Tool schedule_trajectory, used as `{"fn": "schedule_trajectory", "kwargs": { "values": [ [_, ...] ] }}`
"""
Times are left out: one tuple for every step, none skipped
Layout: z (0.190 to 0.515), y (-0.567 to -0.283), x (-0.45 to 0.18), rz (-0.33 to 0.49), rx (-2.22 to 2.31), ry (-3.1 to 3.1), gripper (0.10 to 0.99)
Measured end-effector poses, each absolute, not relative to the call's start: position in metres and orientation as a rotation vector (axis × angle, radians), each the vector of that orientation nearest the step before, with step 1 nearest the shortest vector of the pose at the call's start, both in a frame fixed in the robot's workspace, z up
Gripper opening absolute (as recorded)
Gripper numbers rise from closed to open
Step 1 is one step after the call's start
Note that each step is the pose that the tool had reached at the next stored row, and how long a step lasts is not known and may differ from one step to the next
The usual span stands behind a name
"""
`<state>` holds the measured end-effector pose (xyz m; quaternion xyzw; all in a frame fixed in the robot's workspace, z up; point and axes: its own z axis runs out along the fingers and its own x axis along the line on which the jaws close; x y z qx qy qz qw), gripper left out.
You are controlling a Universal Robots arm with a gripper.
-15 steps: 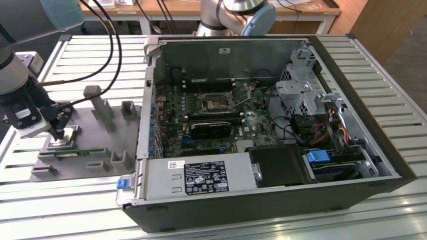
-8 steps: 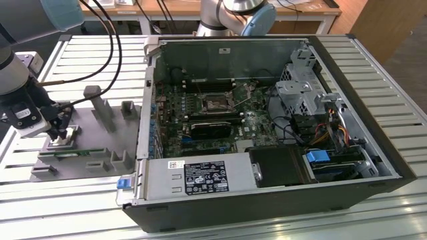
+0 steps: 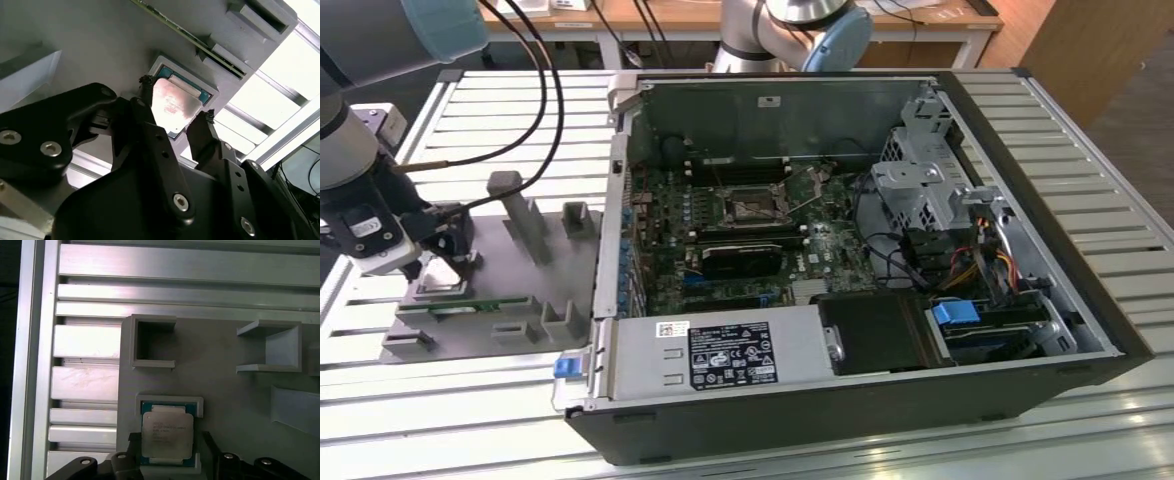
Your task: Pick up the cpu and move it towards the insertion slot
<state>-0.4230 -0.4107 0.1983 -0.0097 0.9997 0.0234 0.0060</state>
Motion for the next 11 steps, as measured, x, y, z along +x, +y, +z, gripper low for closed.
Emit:
{"fn": "schedule_trajectory", "kwargs": {
  "values": [
    [0.1983, -0.4107, -0.423, 0.073, -0.03, 3.129, 0.58],
    [0.1983, -0.4107, -0.423, 0.073, -0.03, 3.129, 0.58],
    [0.1982, -0.4107, -0.423, 0.073, -0.03, 3.128, 0.647],
    [0.198, -0.4107, -0.423, 0.073, -0.03, 3.129, 0.647],
    [0.1971, -0.4107, -0.4229, 0.073, -0.03, 3.128, 0.647],
    [0.1964, -0.4106, -0.4226, 0.073, -0.03, 3.128, 0.647],
    [0.1957, -0.4107, -0.4222, 0.073, -0.03, 3.129, 0.647],
    [0.1948, -0.4107, -0.4216, 0.073, -0.03, 3.128, 0.647],
    [0.1941, -0.4107, -0.4211, 0.073, -0.03, 3.128, 0.647],
    [0.1934, -0.4106, -0.4206, 0.073, -0.03, 3.129, 0.647],
    [0.1928, -0.4104, -0.4202, 0.073, -0.03, 3.129, 0.647]
  ]
}}
